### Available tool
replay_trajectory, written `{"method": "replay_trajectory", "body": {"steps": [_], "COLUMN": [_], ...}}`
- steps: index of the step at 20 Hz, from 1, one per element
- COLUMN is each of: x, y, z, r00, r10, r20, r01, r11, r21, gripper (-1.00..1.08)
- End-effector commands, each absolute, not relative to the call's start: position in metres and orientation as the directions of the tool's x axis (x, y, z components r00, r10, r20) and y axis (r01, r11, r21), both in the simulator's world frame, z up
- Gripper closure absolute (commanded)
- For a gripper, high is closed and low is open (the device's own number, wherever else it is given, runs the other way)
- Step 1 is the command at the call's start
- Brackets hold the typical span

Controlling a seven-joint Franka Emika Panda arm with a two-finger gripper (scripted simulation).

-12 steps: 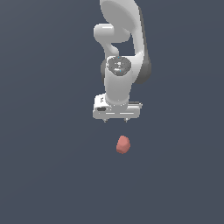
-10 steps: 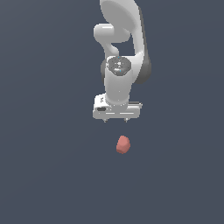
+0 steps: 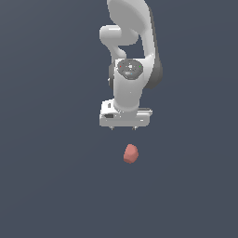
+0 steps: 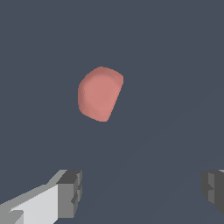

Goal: Pick up the object and move it to a goal position.

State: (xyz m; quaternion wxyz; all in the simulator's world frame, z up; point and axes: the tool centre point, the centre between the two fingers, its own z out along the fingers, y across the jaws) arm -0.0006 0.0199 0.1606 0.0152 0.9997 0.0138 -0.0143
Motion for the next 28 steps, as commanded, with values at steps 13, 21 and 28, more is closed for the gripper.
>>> {"method": "replay_trajectory", "body": {"steps": [13, 21, 28], "x": [0.026, 0.055, 0.069], "y": [0.033, 0.050, 0.060], "z": [0.144, 0.120, 0.107], "r00": [0.995, 0.967, 0.945], "r10": [-0.100, -0.253, -0.328], "r20": [-0.017, -0.005, -0.001], "r01": [-0.099, -0.253, -0.328], "r11": [-0.995, -0.967, -0.945], "r21": [0.022, 0.009, 0.002], "gripper": [-0.92, -0.92, -0.92]}}
